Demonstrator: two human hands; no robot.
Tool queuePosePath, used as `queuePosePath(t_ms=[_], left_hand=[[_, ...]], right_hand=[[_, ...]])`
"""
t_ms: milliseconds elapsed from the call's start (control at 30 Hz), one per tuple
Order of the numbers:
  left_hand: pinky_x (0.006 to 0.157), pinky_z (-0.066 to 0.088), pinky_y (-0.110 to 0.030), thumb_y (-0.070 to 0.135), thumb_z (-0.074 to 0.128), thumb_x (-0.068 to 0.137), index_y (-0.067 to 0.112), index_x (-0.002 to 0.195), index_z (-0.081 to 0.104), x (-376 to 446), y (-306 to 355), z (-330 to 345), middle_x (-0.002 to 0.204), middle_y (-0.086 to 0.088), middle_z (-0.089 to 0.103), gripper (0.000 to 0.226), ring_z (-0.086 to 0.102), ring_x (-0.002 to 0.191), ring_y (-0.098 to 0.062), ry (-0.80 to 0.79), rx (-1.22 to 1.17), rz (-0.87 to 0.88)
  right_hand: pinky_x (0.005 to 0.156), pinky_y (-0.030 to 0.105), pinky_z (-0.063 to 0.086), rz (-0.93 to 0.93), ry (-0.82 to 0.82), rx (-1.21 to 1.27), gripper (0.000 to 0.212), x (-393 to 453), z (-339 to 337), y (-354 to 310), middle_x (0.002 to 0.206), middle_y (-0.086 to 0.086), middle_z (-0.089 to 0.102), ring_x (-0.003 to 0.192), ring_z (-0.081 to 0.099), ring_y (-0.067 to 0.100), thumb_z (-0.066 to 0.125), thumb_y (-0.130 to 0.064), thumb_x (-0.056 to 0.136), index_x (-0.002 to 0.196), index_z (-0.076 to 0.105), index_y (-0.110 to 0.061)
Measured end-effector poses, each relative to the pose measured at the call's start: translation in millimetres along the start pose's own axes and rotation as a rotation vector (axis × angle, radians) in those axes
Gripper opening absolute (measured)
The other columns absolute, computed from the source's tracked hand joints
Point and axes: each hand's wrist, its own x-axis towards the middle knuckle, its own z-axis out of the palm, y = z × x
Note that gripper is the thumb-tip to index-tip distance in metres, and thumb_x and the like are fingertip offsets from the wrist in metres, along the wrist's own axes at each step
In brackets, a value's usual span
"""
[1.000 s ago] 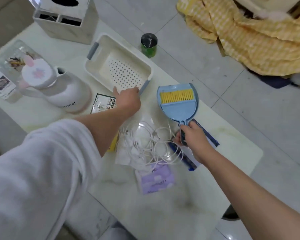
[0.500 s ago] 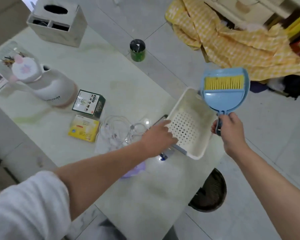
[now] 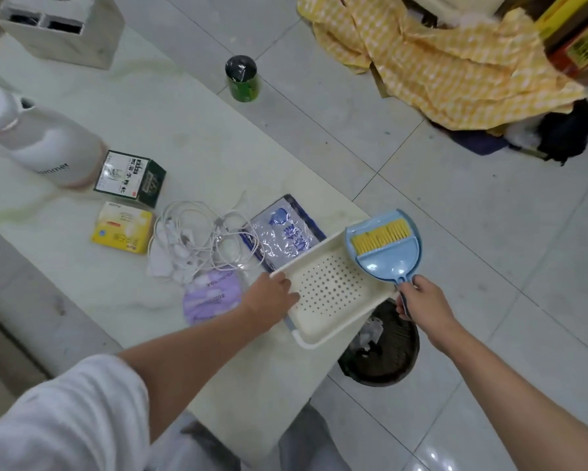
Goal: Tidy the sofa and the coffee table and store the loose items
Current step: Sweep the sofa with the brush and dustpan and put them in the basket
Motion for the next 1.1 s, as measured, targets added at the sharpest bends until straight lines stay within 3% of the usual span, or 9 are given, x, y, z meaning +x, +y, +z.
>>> queuePosePath(t_ms=[100, 267, 367, 500, 567, 733, 867, 967, 1100], left_hand=[[0.084, 0.041, -0.040, 0.016, 0.053, 0.094, 0.018, 0.122, 0.055, -7.0, -2.5, 4.5, 0.119, -0.010, 0.058, 0.028, 0.046, 0.118, -0.030, -0.075, -0.007, -0.143], [0.072, 0.035, -0.036, 0.008, 0.051, 0.091, 0.016, 0.114, 0.061, -5.1, 13.2, 3.3, 0.116, -0.008, 0.059, 0.027, 0.049, 0.114, -0.030, -0.062, -0.144, -0.299], [0.071, 0.038, -0.037, 0.007, 0.051, 0.087, 0.014, 0.113, 0.060, 3.6, 28.0, 2.6, 0.116, -0.010, 0.056, 0.028, 0.050, 0.111, -0.031, 0.005, -0.224, -0.260], [0.085, 0.037, -0.039, 0.007, 0.047, 0.085, 0.011, 0.116, 0.059, 11.7, 31.5, 2.8, 0.121, -0.012, 0.054, 0.033, 0.048, 0.112, -0.032, 0.093, -0.217, -0.134], [0.090, 0.036, -0.042, 0.011, 0.050, 0.085, 0.012, 0.115, 0.060, 10.1, 26.1, 3.2, 0.119, -0.011, 0.055, 0.032, 0.048, 0.111, -0.031, 0.117, -0.195, -0.111], [0.111, 0.023, -0.044, 0.018, 0.051, 0.085, 0.022, 0.117, 0.061, -7.7, 5.0, 6.9, 0.111, -0.002, 0.060, 0.034, 0.050, 0.111, -0.027, 0.189, -0.210, -0.024], [0.112, 0.022, -0.039, 0.023, 0.054, 0.090, 0.024, 0.143, 0.044, -34.1, -4.2, 9.6, 0.145, -0.004, 0.046, 0.055, 0.035, 0.136, -0.026, 0.200, -0.305, 0.061], [0.109, 0.030, -0.041, 0.026, 0.057, 0.091, 0.022, 0.144, 0.046, -61.1, -9.6, 8.3, 0.150, -0.009, 0.043, 0.054, 0.034, 0.138, -0.029, 0.324, -0.424, 0.051], [0.099, 0.042, -0.040, 0.024, 0.057, 0.092, 0.019, 0.134, 0.057, -111.6, -20.0, 24.7, 0.134, -0.008, 0.056, 0.042, 0.049, 0.124, -0.027, 0.409, -0.732, -0.133]], right_hand=[[0.055, 0.033, 0.049, -0.029, -0.049, -0.085, 0.023, 3.8, 4.3, 0.0, 0.065, 0.007, 0.062, 0.053, 0.057, 0.018, 0.054, -0.023, 0.096, 0.075, 0.053, -0.014], [0.060, 0.035, 0.051, -0.069, -0.150, -0.289, 0.028, 14.5, 16.3, -18.9, 0.064, 0.010, 0.058, 0.058, 0.061, 0.027, 0.058, -0.029, 0.093, 0.075, 0.056, -0.007], [0.061, 0.039, 0.054, -0.098, -0.184, -0.412, 0.030, 17.9, 22.3, -33.5, 0.064, 0.013, 0.058, 0.060, 0.061, 0.029, 0.056, -0.029, 0.093, 0.073, 0.054, -0.008], [0.054, 0.031, 0.036, -0.182, -0.251, -0.677, 0.027, 23.5, 37.1, -50.7, 0.068, 0.007, 0.056, 0.060, 0.052, 0.022, 0.055, -0.028, 0.092, 0.073, 0.051, -0.009], [0.053, 0.031, 0.035, -0.213, -0.220, -0.703, 0.014, 25.8, 44.0, -51.0, 0.080, 0.005, 0.061, 0.067, 0.055, 0.020, 0.053, -0.024, 0.093, 0.087, 0.058, -0.012], [0.078, 0.036, 0.045, -0.289, -0.168, -0.867, 0.036, 17.3, 51.8, -48.7, 0.127, 0.012, 0.053, 0.109, 0.052, 0.032, 0.050, -0.031, 0.097, 0.130, 0.057, -0.019], [0.110, 0.048, 0.033, -0.361, 0.088, -0.901, 0.048, 2.5, 49.2, -50.6, 0.146, 0.017, 0.045, 0.134, 0.036, 0.039, 0.052, -0.037, 0.094, 0.138, 0.053, -0.017], [0.119, 0.048, 0.020, -0.507, 0.177, -0.712, 0.046, -14.7, 59.7, -64.0, 0.148, 0.020, 0.042, 0.142, 0.027, 0.036, 0.056, -0.034, 0.094, 0.134, 0.055, -0.013], [0.111, 0.044, 0.033, -0.704, 0.014, -0.632, 0.033, -52.0, 104.3, -88.5, 0.134, 0.014, 0.052, 0.132, 0.039, 0.034, 0.058, -0.028, 0.095, 0.124, 0.059, -0.014]])
